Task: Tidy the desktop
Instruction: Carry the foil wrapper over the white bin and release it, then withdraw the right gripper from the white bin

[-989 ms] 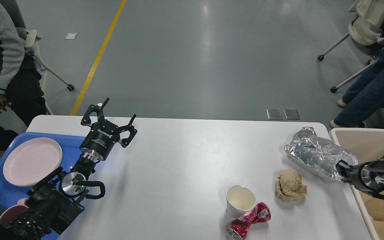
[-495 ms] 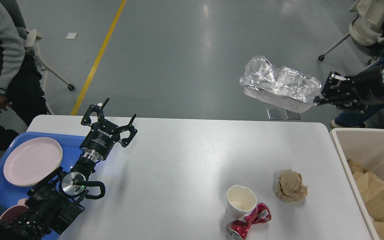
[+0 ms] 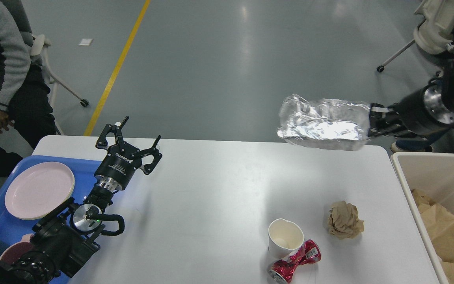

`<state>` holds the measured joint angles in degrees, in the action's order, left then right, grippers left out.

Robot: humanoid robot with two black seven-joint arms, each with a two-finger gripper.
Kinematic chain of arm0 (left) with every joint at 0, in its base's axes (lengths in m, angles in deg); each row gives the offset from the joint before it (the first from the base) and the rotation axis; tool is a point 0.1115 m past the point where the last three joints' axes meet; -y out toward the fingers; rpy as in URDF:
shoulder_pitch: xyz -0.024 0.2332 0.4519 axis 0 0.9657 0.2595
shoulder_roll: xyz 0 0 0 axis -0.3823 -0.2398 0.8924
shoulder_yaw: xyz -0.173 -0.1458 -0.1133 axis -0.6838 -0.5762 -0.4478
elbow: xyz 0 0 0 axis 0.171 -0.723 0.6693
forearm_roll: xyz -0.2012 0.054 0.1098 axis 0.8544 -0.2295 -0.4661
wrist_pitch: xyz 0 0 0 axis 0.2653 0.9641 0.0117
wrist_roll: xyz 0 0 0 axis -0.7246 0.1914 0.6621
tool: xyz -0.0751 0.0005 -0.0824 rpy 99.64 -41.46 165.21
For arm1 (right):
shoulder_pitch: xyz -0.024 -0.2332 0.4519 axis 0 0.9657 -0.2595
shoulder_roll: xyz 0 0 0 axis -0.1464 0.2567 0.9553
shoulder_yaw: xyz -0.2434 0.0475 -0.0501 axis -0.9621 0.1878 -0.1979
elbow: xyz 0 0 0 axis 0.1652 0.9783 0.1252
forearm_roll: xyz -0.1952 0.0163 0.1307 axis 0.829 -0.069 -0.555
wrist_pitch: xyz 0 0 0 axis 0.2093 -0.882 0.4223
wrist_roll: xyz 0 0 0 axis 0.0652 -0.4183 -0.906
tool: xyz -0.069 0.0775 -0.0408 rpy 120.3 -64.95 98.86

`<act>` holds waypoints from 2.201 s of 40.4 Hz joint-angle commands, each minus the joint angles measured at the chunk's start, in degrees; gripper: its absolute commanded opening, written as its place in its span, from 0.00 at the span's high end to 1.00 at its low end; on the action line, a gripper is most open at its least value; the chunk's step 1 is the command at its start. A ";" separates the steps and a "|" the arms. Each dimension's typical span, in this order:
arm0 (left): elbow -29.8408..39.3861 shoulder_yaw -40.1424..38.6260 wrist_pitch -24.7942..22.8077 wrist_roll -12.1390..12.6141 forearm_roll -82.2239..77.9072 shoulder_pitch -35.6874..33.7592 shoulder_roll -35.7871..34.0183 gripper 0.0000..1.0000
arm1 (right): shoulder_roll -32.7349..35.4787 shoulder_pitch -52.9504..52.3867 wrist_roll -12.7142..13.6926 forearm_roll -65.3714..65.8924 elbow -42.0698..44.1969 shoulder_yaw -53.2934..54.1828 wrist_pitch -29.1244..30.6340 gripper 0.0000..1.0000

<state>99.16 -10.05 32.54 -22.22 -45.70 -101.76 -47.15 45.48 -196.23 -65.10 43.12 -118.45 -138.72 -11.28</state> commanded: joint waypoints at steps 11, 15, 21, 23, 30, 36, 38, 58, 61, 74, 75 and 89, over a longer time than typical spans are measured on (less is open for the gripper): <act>0.05 0.00 0.01 0.00 0.00 -0.04 -0.04 0.03 | 7.62 53.89 0.19 -7.90 47.06 10.79 -9.01 1.00; -0.03 0.00 -0.08 0.00 0.00 -0.04 -0.04 0.03 | 5.25 65.93 0.98 -13.53 55.69 17.39 -13.49 1.00; -0.04 0.09 0.01 0.00 0.00 -0.04 0.04 0.03 | -0.03 74.04 5.10 -16.97 60.35 23.72 -20.09 1.00; -0.03 0.09 0.01 0.00 0.00 -0.04 -0.04 0.03 | -0.47 74.75 6.77 -17.05 61.76 24.69 -21.32 1.00; -0.04 0.00 0.01 0.00 0.00 -0.04 -0.04 0.03 | -1.08 75.98 9.33 -16.97 62.82 24.96 -22.20 1.00; -0.04 0.00 0.01 0.00 0.00 -0.04 -0.04 0.03 | -0.65 76.15 9.33 -16.88 62.82 24.70 -21.85 0.01; -0.04 0.00 0.01 0.00 0.00 -0.04 -0.04 0.03 | -0.56 76.16 9.42 -16.88 62.82 24.70 -21.68 0.00; -0.04 0.00 0.01 0.00 0.00 -0.04 -0.04 0.03 | 2.77 57.55 9.33 -14.95 54.05 24.17 -16.07 0.00; -0.04 0.00 0.01 0.00 0.00 -0.04 -0.04 0.03 | 5.67 48.24 9.24 -12.58 45.89 23.30 -11.50 0.00; -0.03 0.09 0.01 0.00 0.00 -0.04 -0.04 0.03 | 5.52 6.39 9.06 0.17 1.85 12.49 0.47 0.00; -0.04 0.00 0.01 0.00 0.00 -0.04 -0.04 0.03 | 4.46 4.63 9.06 0.00 -0.44 11.61 0.56 0.00; -0.03 0.00 0.01 0.00 0.00 -0.04 -0.04 0.03 | -3.11 1.26 8.62 -4.31 -13.74 7.12 -0.32 0.00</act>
<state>99.13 -10.02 32.56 -22.22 -45.70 -101.80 -47.20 43.07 -197.15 -56.37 40.67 -132.84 -131.05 -10.84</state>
